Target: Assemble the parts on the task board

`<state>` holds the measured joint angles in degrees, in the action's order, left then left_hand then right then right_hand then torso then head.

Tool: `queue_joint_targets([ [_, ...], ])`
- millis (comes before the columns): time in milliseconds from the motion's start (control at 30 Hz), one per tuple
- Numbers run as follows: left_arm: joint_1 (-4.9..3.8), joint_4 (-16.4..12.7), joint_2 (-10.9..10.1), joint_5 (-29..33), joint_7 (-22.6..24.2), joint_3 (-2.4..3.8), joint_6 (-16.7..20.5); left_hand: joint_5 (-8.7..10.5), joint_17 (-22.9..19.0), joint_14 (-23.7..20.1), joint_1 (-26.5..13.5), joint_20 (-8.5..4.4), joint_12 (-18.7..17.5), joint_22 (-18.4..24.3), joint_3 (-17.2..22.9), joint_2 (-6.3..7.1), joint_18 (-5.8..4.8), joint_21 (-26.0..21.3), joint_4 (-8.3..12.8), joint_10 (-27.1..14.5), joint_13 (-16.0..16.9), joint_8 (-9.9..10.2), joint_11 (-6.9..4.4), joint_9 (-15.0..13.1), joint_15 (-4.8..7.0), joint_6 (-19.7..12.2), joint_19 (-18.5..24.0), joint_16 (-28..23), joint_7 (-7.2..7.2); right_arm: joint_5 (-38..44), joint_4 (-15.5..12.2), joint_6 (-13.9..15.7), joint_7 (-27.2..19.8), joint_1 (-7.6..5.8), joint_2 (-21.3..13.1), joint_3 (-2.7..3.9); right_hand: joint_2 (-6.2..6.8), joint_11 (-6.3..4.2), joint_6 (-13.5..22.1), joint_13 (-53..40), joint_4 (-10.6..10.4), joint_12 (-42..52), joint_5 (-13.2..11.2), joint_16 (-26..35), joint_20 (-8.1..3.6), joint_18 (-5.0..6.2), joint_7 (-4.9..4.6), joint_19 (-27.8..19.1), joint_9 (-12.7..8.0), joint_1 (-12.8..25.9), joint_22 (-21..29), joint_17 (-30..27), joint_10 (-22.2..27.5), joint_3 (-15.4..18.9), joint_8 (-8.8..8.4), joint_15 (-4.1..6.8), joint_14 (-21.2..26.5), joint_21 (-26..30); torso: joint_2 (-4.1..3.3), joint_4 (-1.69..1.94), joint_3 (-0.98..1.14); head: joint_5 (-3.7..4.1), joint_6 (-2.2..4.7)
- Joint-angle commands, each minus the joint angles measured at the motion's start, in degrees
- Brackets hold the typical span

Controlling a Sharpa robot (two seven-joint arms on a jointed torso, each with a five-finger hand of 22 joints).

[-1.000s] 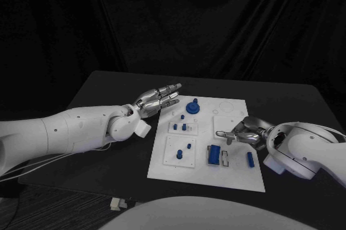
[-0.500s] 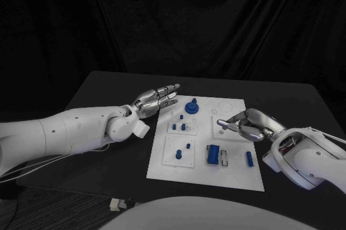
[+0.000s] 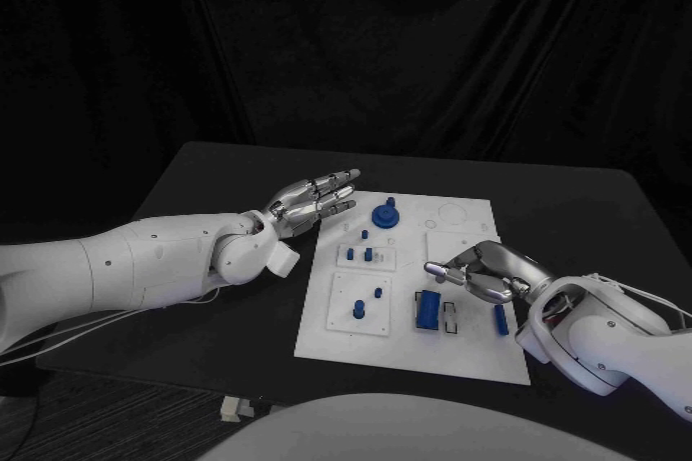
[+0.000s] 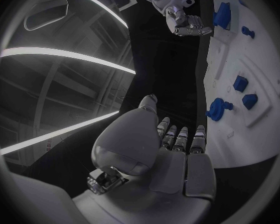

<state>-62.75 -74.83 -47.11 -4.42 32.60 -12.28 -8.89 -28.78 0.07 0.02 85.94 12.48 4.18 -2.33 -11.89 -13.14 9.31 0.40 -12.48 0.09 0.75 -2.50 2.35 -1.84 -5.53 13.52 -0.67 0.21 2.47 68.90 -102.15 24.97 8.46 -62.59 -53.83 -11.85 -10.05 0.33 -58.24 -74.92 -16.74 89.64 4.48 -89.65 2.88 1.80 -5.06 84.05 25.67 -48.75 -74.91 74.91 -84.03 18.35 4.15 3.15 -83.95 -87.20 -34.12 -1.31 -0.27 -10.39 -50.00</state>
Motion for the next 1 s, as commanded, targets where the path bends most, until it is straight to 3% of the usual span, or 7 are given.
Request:
queue_joint_targets([
  [33, 0.09, -0.1, 0.1, 0.3, 1.2, 0.06, -0.5, -0.20, -0.1, 0.0, 0.3, 0.28, 0.2, 0.0, -0.1, -0.23, 0.99, 0.2, 0.4, 0.1, 0.1, -0.3, 0.18, -0.1, -0.33, 0.1, 0.1, -0.2, 0.17, 0.7, 0.3, -2.6, 0.1, 0.54, 0.4, 0.03, -0.81, 0.34, -0.5, -15.1, 0.0, 0.4, -0.4, -0.4, 0.52, -0.83, 0.08, 4.1, -0.4, 0.3, -13.8, 15.1, -6.0, 0.6, 0.11, -0.23, -6.0, 0.4, -0.02, -0.12, 0.00, 0.07, 0.00],
  [800, 0.32, 0.1, 0.2, 0.3, 0.8, 0.06, -0.8, -0.56, -0.1, 0.0, 0.5, 0.27, 0.3, 0.0, 0.1, -0.30, 1.01, 0.1, 0.7, 0.1, 0.1, -0.3, 0.56, -0.1, -0.26, 0.0, 0.1, -0.2, 0.18, -0.5, 2.2, -6.3, 1.3, 1.36, 2.9, 0.02, -2.26, 0.34, -0.6, -15.1, 0.0, 0.4, -1.2, -0.4, 0.49, -0.57, 0.06, 3.6, -2.0, 1.1, -13.5, 15.1, -6.0, 2.0, 0.05, -0.19, -6.0, 1.2, -0.02, -0.01, 0.00, 0.22, 0.00],
  [1000, 0.33, 0.2, 0.3, 0.3, 0.7, 0.06, -0.8, -0.78, -0.1, 0.0, 0.6, 0.26, 0.3, 0.0, 0.1, -0.32, 1.02, 0.2, 0.8, 0.1, 0.1, -0.3, 0.65, -0.1, -0.25, 0.0, 0.1, -0.2, 0.20, -0.8, 2.9, -7.3, 2.1, 1.38, 3.7, 0.03, -2.94, 0.61, 0.9, -15.1, 0.1, 0.4, -1.2, -0.4, 0.62, -0.44, -0.37, 3.3, -3.6, 1.0, -13.3, 15.1, -6.0, 3.1, -0.46, -0.39, -6.0, 1.7, 0.02, -0.01, -0.01, 0.26, 0.00],
])
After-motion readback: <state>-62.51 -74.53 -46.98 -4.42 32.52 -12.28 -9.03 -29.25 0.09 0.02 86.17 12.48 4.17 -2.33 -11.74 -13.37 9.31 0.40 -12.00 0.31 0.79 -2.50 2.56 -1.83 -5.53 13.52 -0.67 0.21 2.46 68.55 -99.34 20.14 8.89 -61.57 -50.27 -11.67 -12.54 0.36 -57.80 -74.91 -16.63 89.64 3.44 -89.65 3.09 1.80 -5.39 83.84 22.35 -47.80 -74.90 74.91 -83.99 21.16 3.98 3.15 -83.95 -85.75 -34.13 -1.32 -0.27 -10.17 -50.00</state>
